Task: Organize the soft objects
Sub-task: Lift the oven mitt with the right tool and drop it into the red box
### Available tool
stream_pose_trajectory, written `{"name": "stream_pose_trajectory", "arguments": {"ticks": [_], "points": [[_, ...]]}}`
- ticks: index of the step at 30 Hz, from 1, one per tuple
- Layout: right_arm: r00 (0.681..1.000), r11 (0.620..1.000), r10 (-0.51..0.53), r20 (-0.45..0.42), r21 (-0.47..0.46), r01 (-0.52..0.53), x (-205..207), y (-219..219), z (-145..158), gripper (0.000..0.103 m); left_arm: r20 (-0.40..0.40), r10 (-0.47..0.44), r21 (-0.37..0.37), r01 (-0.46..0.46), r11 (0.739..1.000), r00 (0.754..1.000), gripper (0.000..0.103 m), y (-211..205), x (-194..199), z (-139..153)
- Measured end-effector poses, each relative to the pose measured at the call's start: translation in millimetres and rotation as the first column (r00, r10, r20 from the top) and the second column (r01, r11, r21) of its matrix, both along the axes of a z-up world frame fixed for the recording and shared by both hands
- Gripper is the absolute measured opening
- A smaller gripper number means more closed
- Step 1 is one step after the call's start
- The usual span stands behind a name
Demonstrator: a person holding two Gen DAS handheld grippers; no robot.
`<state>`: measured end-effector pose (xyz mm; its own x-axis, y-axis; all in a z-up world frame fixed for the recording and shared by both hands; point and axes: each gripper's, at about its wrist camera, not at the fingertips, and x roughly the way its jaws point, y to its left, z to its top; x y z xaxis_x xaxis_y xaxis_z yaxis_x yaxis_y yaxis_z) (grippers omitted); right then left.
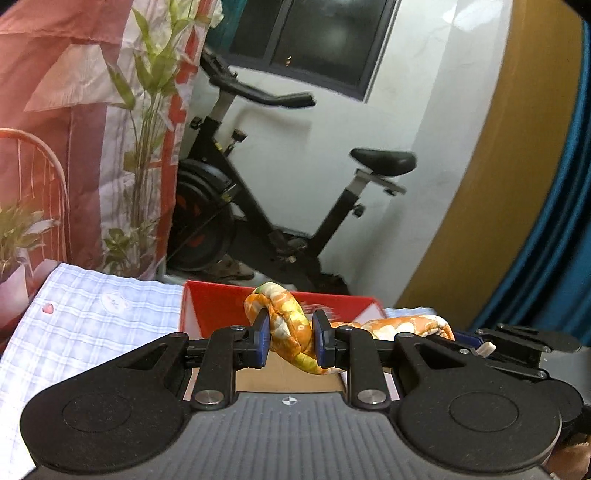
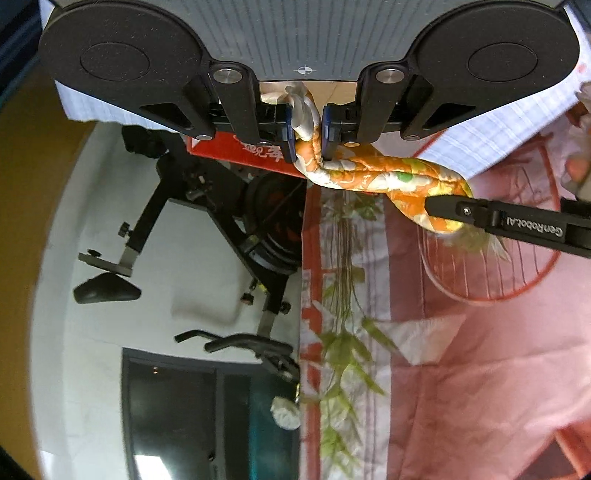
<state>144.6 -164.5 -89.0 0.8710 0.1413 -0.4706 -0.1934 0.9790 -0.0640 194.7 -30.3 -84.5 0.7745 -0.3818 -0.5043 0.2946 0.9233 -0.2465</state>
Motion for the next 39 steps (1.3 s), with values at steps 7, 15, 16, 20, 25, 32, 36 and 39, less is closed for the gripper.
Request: {"name": "stream_pose_trajectory", "arguments": {"ticks": [7,15,16,20,25,32,36,39], "points": [[0.995,0.994,0.027,-0.095,-0.099,-0.036,71.8,7.2,-40.6,0.013,-0.037,0.020,0.055,-0.018,0.998,0.999,0.025,-2.8,44.9,-26.2],[0.986,0.984,0.027,-0.163,-0.171,-0.055,111.2,12.4,-74.8,0.015,-0.071,0.016,0.110,-0.008,0.994,0.997,0.025,-10.8,60.0,-52.7],[0.984,0.982,0.024,-0.179,-0.180,-0.057,114.3,13.2,-79.7,0.016,-0.080,0.015,0.119,-0.005,0.993,0.997,0.025,-12.0,61.5,-56.7],[0.961,0.979,-0.001,-0.278,-0.198,-0.057,123.0,15.3,-98.6,0.027,-0.148,0.014,0.156,0.009,0.988,0.989,0.025,-16.5,66.4,-73.5],[0.941,0.977,-0.016,-0.339,-0.205,-0.058,119.7,16.2,-109.7,0.029,-0.221,0.014,0.179,0.026,0.984,0.975,0.026,-18.4,69.6,-88.3],[0.924,0.976,-0.028,-0.382,-0.211,-0.057,104.9,11.4,-109.8,0.049,-0.264,0.023,0.205,0.033,0.978,0.964,0.026,-21.6,67.3,-99.6],[0.922,0.983,-0.025,-0.385,-0.178,-0.048,93.4,5.6,-103.8,0.055,-0.278,0.001,0.232,0.066,0.970,0.961,0.030,-28.0,63.3,-102.6],[0.924,0.988,-0.029,-0.381,-0.150,-0.031,86.1,1.8,-96.6,0.055,-0.282,-0.009,0.246,0.081,0.966,0.959,0.032,-29.9,57.5,-104.2]]}}
